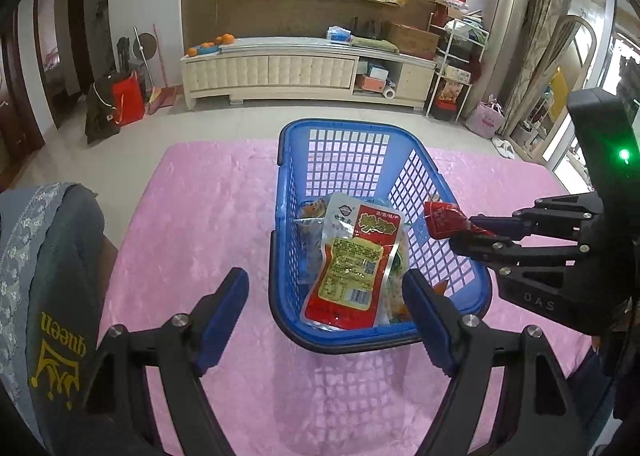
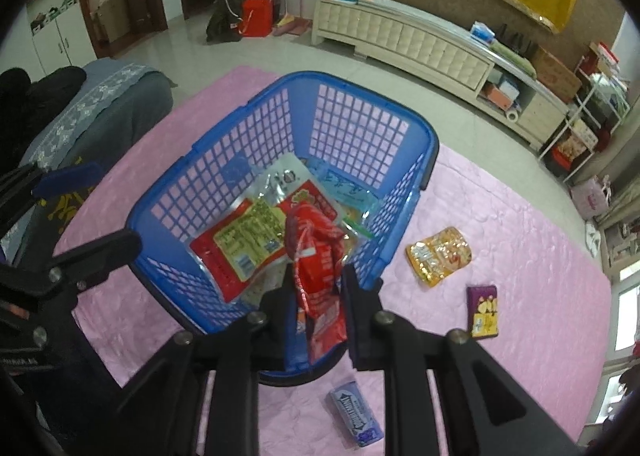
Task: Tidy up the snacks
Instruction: 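Drop the pouch into the basket with the left gripper while the right gripper grasps the red packet, then release the red packet into the basket with the right gripper, then move the left gripper to the purple chip bag and close on it, then carry the purple chip bag over the basket with the left gripper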
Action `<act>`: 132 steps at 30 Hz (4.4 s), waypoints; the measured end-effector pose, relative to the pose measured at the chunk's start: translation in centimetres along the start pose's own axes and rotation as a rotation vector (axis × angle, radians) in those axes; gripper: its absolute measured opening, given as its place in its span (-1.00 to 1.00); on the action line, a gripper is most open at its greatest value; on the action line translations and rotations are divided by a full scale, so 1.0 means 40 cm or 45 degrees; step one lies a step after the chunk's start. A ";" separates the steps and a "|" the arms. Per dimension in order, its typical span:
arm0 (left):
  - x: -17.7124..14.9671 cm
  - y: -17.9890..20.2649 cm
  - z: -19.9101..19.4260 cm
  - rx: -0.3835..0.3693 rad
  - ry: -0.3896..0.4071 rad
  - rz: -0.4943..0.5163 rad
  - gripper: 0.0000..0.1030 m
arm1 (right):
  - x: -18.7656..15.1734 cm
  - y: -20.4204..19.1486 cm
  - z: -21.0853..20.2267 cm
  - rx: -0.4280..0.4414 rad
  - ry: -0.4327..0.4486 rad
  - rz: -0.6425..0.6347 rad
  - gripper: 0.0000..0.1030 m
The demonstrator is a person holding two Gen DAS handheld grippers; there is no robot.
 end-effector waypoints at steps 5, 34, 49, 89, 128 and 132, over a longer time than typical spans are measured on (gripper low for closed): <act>0.000 -0.002 -0.011 0.006 0.011 0.002 0.51 | -0.001 0.008 -0.001 0.007 0.000 0.038 -0.35; 0.015 0.173 -0.085 -0.002 0.042 0.156 0.57 | -0.069 0.138 -0.180 0.057 0.202 0.182 0.45; 0.082 0.467 -0.008 -0.135 0.016 0.324 0.58 | -0.195 0.419 -0.246 -0.052 0.221 0.362 0.45; 0.110 0.746 0.537 -0.148 -0.488 0.054 0.58 | -0.295 0.865 0.071 -0.109 -0.009 0.605 0.46; 0.050 0.844 0.629 0.105 -0.601 0.124 0.06 | -0.361 0.882 0.117 -0.112 -0.188 0.609 0.46; 0.051 0.825 0.624 0.083 -0.603 0.123 -0.01 | -0.364 0.871 0.126 -0.092 -0.201 0.607 0.46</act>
Point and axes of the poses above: each gripper's, at about its wrist camera, not at the fingertips, and z roughly the way its jaws point, y to its right, x to its top, the point moved 6 cm from there along z, roughly the way its jaws point, and after that the axes turned 7 degrees about x, right-handed, at the moved point
